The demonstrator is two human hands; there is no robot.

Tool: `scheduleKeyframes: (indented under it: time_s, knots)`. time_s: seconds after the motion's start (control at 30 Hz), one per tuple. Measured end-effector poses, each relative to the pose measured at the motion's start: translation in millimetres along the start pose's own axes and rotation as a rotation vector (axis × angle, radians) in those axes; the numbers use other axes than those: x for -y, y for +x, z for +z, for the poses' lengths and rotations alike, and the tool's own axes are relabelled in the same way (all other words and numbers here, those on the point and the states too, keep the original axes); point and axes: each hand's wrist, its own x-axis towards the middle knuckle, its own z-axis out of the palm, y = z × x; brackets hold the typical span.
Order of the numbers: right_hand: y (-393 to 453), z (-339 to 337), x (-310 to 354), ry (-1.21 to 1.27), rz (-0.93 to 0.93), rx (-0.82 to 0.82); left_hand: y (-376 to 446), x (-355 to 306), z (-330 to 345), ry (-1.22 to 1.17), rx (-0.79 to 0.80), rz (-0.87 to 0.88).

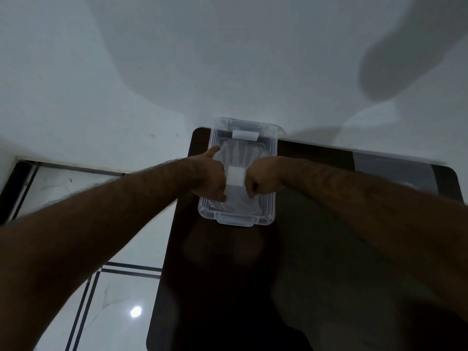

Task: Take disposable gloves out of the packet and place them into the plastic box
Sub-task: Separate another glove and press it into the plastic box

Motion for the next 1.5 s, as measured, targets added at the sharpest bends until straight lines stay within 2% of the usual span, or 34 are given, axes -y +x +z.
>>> scheduleKeyframes:
  time_s: [0.07,0.13,0.33,0.5,0.63,0.9,1.07,1.17,1.23,1.33,1.37,1.4,1.43,1.47,1.5]
  knots:
    - [2,-4,-3,-0.029,0.053,-0.122,0,-1,3,0.04,-0.012,0.029]
    - [7,-3,-2,-0.1,0.067,-0.171,0,-2,7,0.103,-0.032,0.049]
    - [25,14,15,-0.237,0.119,-0.067,-5,-9,15,0.217,-0.066,0.085]
    - [26,20,15,-0.179,0.17,-0.098,-18,-14,6,0.143,-0.022,0.042]
    - [24,21,10,-0.139,0.163,-0.14,-12,-5,7,0.155,-0.047,0.053]
    - [32,21,5,-0.145,0.217,-0.188,1,11,-17,0.057,-0.112,-0.114]
    - [34,24,2,-0.128,0.216,-0.194,6,17,-29,0.037,-0.004,-0.245]
    - [35,25,-3,-0.136,0.202,-0.211,14,18,-31,0.091,-0.029,-0.259]
    - [37,24,-5,-0.145,0.198,-0.209,24,20,-33,0.018,-0.066,-0.32]
    - [39,25,-6,-0.135,0.199,-0.207,45,28,-21,-0.295,-0.063,-0.49]
    - [40,25,-6,-0.136,0.199,-0.208,46,30,-14,-0.321,-0.028,-0.468]
    - [41,26,-6,-0.143,0.198,-0.21,41,33,-12,-0.394,-0.077,-0.445]
    - [42,26,-6,-0.156,0.196,-0.212,45,38,-8,-0.243,-0.185,-0.559]
    - [43,27,-6,-0.171,0.193,-0.211,50,37,-7,-0.071,-0.125,-0.598]
    - [43,27,-6,-0.184,0.193,-0.207,53,37,-11,0.0,0.006,-0.535]
